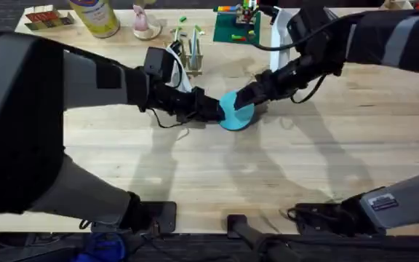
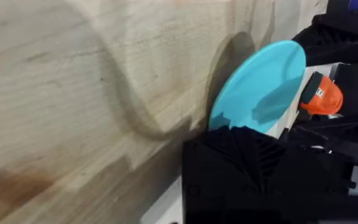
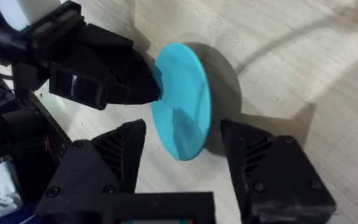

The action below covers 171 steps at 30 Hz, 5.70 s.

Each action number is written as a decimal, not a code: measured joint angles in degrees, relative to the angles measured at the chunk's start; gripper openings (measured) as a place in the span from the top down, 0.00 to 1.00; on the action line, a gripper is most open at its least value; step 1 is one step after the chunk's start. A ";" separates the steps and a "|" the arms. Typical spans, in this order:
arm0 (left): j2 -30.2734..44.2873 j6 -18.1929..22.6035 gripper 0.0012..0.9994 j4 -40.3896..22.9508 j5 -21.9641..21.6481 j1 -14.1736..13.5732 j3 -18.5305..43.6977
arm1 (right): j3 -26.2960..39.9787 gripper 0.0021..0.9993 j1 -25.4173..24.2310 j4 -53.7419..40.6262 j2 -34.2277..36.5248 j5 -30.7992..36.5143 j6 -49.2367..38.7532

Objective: Pick up the plates from the table one by one and place each into a slot on the dish rack.

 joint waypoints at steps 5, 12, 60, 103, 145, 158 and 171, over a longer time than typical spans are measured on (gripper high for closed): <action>0.00 0.00 0.96 0.00 0.00 0.00 0.00 | 0.00 0.39 0.10 0.00 0.00 0.00 -0.14; 0.00 0.00 0.96 -0.04 0.09 0.02 0.00 | 0.00 0.87 0.08 0.02 0.00 0.09 -0.33; -43.14 2.40 0.60 -37.63 -29.72 0.26 8.24 | 23.07 0.97 -1.10 -33.82 -20.92 23.72 -2.48; -44.08 6.69 0.01 -50.81 -47.22 0.26 12.72 | 57.53 0.97 14.61 -36.29 4.57 38.49 -0.29; -60.76 6.95 0.01 -48.89 -56.65 0.26 12.74 | 62.79 0.97 25.61 -18.43 12.11 50.21 25.44; -60.76 6.94 0.01 -48.89 -56.68 0.26 12.74 | 63.21 0.97 27.39 -16.32 17.49 61.47 33.55; -60.75 6.95 0.01 -48.89 -56.78 0.26 12.74 | 63.21 0.97 28.76 -15.29 20.46 64.54 38.81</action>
